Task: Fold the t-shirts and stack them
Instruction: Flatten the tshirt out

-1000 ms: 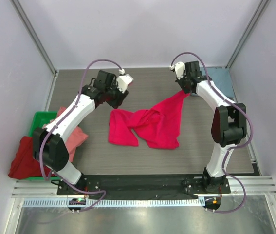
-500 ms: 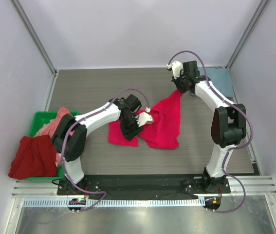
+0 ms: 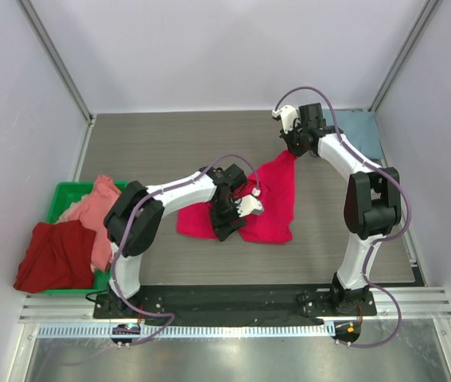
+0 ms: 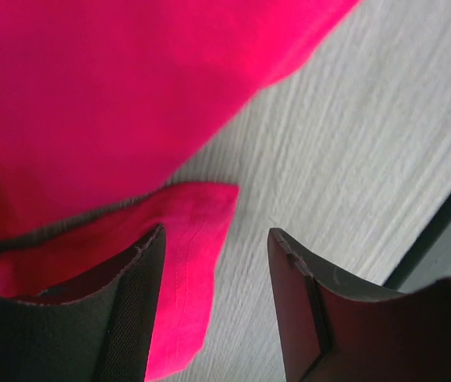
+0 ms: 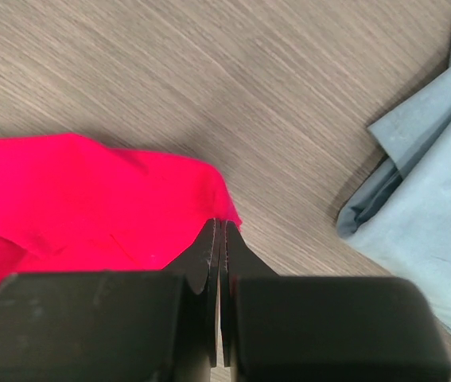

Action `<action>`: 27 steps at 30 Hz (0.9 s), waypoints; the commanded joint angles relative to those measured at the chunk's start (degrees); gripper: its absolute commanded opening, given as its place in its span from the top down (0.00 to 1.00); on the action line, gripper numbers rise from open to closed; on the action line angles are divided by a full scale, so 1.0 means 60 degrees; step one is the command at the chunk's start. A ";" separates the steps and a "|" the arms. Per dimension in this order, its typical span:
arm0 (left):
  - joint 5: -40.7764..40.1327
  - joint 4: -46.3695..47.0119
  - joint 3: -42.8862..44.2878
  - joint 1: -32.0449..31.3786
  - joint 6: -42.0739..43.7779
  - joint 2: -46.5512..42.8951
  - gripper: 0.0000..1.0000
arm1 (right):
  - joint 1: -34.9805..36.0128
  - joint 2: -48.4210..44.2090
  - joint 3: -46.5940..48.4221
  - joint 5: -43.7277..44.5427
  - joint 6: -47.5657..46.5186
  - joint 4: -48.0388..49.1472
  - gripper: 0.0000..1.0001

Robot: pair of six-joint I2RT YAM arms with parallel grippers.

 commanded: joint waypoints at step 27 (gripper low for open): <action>-0.0239 0.1428 -0.0147 -0.0035 -0.1058 0.0953 0.63 | -0.0120 -0.0809 -0.0847 0.0108 0.0033 0.0499 0.99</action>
